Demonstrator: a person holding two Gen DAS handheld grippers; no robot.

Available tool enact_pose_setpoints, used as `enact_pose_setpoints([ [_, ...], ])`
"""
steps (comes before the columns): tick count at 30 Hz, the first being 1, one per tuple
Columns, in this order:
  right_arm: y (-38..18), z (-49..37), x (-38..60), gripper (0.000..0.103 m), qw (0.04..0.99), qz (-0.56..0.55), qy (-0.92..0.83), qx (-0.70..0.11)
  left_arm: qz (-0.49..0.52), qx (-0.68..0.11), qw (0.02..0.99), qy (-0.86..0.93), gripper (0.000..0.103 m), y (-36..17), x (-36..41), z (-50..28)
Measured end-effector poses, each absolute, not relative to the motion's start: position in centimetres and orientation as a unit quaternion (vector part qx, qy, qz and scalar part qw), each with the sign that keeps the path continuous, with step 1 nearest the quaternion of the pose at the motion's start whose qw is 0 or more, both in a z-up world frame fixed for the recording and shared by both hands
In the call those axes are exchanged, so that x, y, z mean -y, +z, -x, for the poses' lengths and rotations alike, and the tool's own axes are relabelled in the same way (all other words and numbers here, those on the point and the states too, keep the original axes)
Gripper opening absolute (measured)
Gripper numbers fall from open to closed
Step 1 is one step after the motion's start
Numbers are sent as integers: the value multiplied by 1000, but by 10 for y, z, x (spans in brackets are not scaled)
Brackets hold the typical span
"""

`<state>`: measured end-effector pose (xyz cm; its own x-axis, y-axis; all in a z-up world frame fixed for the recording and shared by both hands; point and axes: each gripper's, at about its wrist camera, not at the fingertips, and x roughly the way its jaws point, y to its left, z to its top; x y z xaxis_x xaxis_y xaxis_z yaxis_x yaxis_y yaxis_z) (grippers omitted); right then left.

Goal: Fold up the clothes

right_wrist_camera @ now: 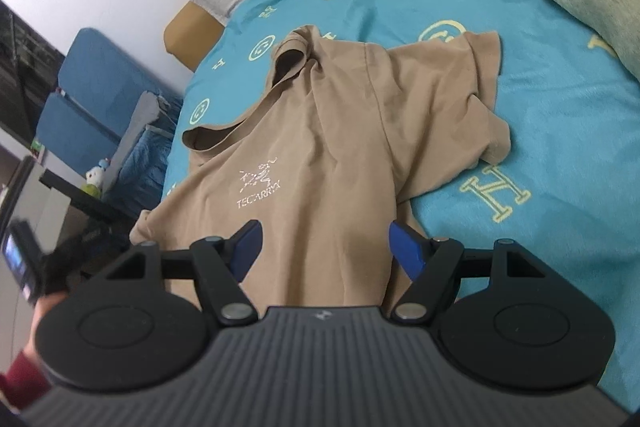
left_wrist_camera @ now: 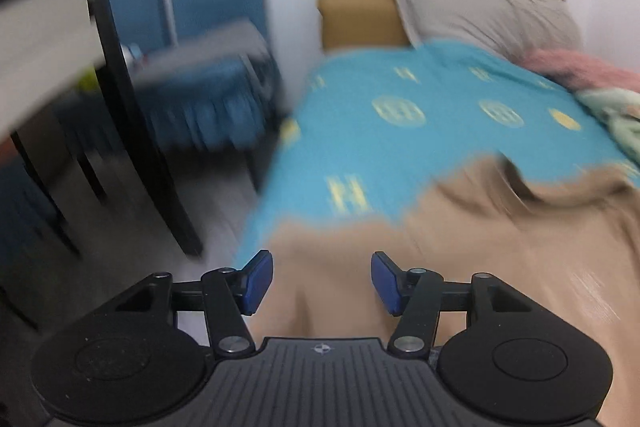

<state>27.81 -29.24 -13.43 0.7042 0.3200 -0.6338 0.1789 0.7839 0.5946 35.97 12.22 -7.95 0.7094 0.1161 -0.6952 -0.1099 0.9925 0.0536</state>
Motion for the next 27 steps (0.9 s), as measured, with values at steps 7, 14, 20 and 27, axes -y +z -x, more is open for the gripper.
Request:
enact_pose_setpoints([
  [7, -120, -265, 288, 73, 878, -303, 42, -367, 74, -483, 871, -45, 65, -82, -101, -193],
  [14, -101, -234, 288, 73, 896, -273, 25, -348, 4, -544, 834, -89, 82, -111, -74, -106],
  [20, -96, -201, 288, 72, 904, -247, 13, -350, -60, -555, 826, -79, 59, -117, -57, -94],
  [27, -103, -193, 291, 72, 901, -229, -2, -368, 148, -549, 815, -114, 5, -86, -106, -103],
])
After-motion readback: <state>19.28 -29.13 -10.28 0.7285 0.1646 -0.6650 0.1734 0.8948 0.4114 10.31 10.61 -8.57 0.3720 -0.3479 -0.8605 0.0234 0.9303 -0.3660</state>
